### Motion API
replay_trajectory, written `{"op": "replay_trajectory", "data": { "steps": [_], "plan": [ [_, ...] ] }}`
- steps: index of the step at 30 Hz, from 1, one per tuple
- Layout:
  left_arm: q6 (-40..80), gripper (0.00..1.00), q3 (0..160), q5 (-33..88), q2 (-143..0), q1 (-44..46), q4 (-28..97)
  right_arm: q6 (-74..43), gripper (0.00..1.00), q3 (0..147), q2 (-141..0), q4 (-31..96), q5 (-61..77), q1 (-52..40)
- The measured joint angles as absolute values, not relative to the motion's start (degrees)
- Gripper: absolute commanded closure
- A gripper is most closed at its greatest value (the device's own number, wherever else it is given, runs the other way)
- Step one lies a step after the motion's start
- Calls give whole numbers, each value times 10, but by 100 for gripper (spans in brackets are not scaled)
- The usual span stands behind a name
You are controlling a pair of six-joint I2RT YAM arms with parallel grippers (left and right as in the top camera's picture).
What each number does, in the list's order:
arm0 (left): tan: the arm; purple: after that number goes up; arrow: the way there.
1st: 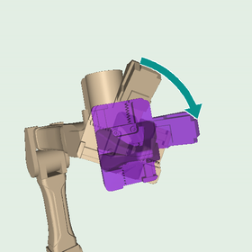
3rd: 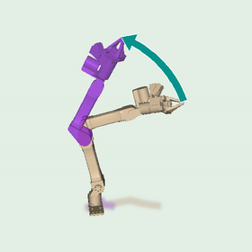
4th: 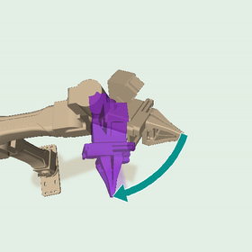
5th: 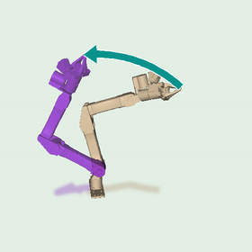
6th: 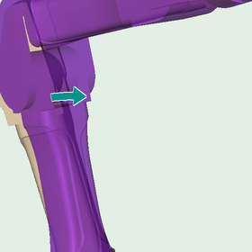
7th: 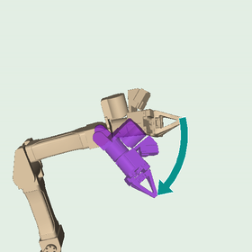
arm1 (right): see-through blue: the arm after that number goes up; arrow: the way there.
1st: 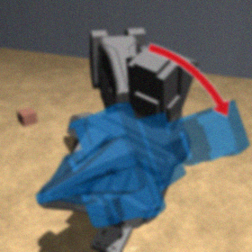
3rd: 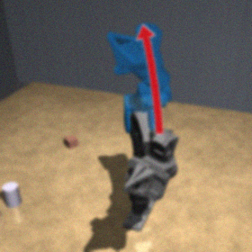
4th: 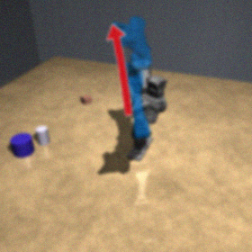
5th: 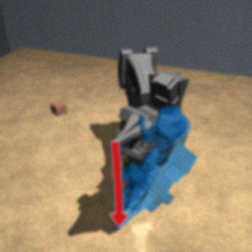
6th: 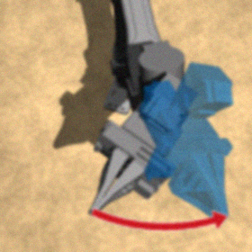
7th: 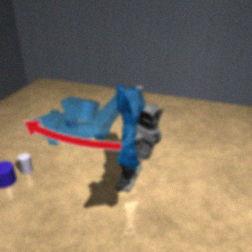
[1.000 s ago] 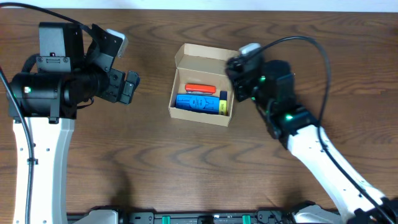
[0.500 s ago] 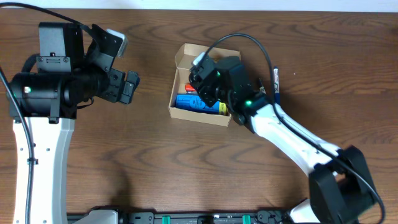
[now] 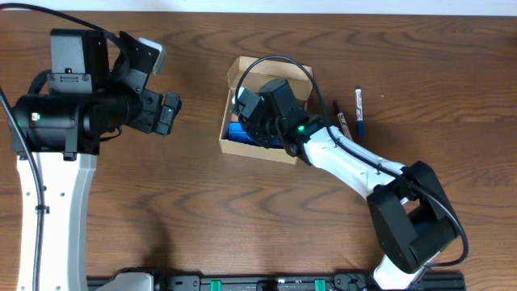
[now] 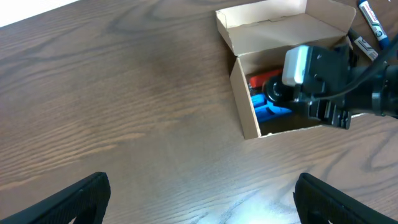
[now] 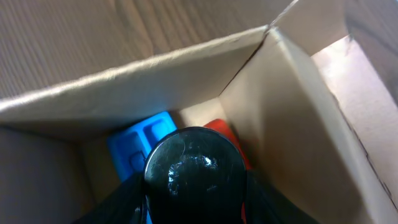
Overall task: Pack container
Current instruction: 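Lift the tape dispenser with right gripper and carry it over the box, then lower the tape dispenser into the box and open the right gripper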
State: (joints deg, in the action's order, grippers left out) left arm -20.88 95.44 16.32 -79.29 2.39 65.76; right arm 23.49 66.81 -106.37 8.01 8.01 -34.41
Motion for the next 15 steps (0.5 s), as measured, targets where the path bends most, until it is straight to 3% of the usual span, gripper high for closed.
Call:
{"op": "replay_trajectory", "data": {
  "steps": [15],
  "plan": [
    [-209,5,954,163,-793,24,658,288,65,668,-1089,49,77,-347]
  ]
}}
